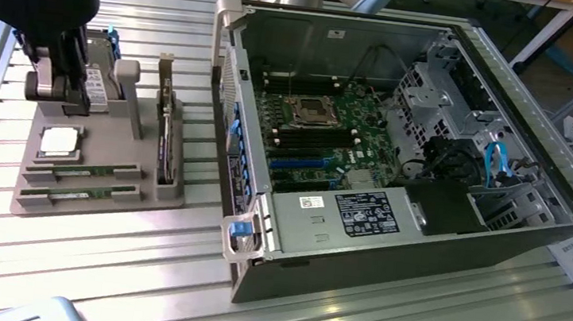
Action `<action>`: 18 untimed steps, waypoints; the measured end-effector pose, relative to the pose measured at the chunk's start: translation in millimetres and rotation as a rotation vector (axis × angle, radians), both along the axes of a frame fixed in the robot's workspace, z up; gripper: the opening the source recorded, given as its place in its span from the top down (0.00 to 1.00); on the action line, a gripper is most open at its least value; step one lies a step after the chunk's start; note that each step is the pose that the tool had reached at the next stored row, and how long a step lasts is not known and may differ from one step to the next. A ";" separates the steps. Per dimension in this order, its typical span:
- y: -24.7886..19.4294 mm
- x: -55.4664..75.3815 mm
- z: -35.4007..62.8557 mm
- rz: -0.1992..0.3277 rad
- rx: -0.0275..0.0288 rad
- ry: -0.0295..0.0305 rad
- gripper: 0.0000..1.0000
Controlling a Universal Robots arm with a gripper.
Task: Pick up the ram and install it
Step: 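Pick up the ram and move it above insertion slot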
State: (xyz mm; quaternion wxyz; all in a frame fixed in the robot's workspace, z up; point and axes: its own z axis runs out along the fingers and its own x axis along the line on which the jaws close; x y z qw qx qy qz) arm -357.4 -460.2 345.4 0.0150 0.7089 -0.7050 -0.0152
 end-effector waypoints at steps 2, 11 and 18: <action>-0.9 -0.2 -3.5 0.001 0.0000 0.0001 0.90; -4.4 -0.7 -15.0 0.003 0.0000 0.0000 0.90; -7.2 -0.9 -24.4 0.006 0.0000 0.0000 0.90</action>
